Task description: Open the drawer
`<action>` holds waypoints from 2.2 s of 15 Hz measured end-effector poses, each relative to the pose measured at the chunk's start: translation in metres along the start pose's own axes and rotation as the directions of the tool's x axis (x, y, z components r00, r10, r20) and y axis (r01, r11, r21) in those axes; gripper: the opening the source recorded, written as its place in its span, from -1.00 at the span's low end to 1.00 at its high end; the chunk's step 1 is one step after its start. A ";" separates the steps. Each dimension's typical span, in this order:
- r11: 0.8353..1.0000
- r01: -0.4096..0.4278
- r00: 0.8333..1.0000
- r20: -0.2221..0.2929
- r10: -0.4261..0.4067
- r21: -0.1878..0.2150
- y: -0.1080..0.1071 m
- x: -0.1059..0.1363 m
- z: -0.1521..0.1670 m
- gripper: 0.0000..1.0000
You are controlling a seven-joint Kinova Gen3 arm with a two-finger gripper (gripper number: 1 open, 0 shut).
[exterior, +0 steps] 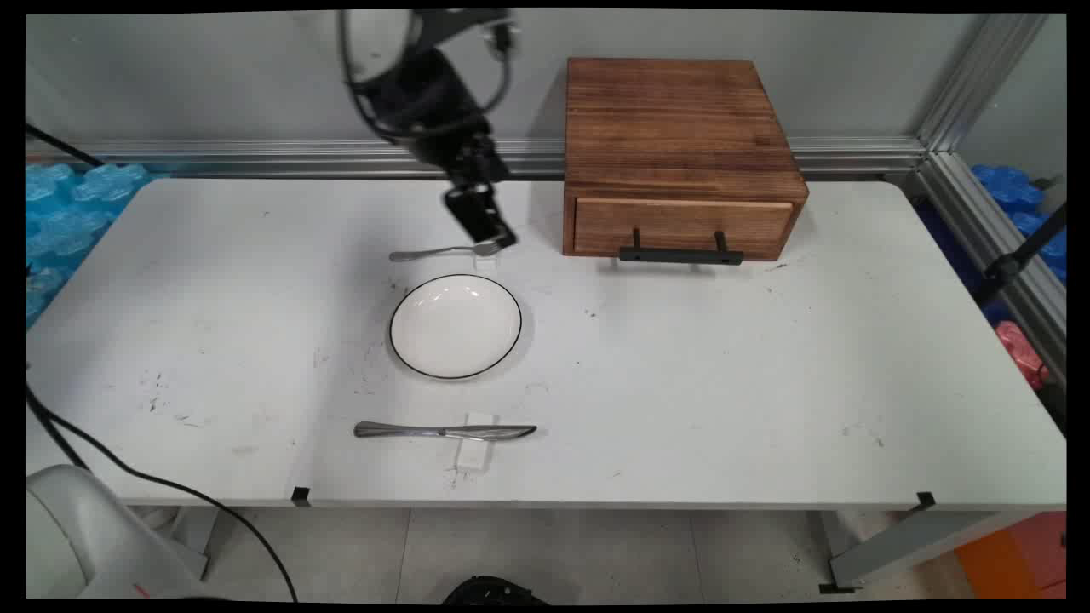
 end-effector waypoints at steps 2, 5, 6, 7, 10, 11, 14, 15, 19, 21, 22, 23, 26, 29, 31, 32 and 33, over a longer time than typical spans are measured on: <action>1.000 -0.020 1.000 -0.009 0.020 0.011 0.001 0.016 0.017 1.00; 0.998 -0.049 0.999 -0.015 0.049 0.027 0.002 0.039 0.042 1.00; 0.998 -0.057 0.998 -0.017 0.057 0.032 0.002 0.046 0.050 1.00; 0.997 -0.065 0.998 -0.019 0.066 0.036 0.002 0.054 0.059 1.00; 0.994 -0.093 0.995 -0.018 0.094 0.054 0.000 0.081 0.094 1.00; 0.993 -0.101 0.995 -0.016 0.102 0.061 -0.001 0.090 0.107 1.00; 0.990 -0.121 0.993 -0.004 0.121 0.074 -0.006 0.112 0.140 1.00; 0.989 -0.126 0.992 0.002 0.126 0.075 -0.008 0.119 0.152 1.00; 0.988 -0.144 0.989 0.027 0.143 0.062 -0.015 0.139 0.193 1.00; 0.987 -0.150 0.988 0.035 0.149 0.052 -0.018 0.145 0.209 1.00; 0.987 -0.154 0.988 0.039 0.152 0.048 -0.019 0.148 0.216 1.00; 0.987 -0.156 0.987 0.042 0.154 0.046 -0.020 0.150 0.222 1.00; 0.986 -0.161 0.986 0.050 0.159 0.040 -0.023 0.156 0.238 1.00; 0.986 -0.161 0.986 0.057 0.159 0.039 -0.024 0.162 0.252 1.00; 0.987 -0.159 0.986 0.062 0.157 0.036 -0.024 0.167 0.260 1.00; 0.987 -0.158 0.986 0.063 0.156 0.035 -0.024 0.168 0.263 1.00; 0.987 -0.156 0.986 0.066 0.154 0.034 -0.024 0.169 0.267 1.00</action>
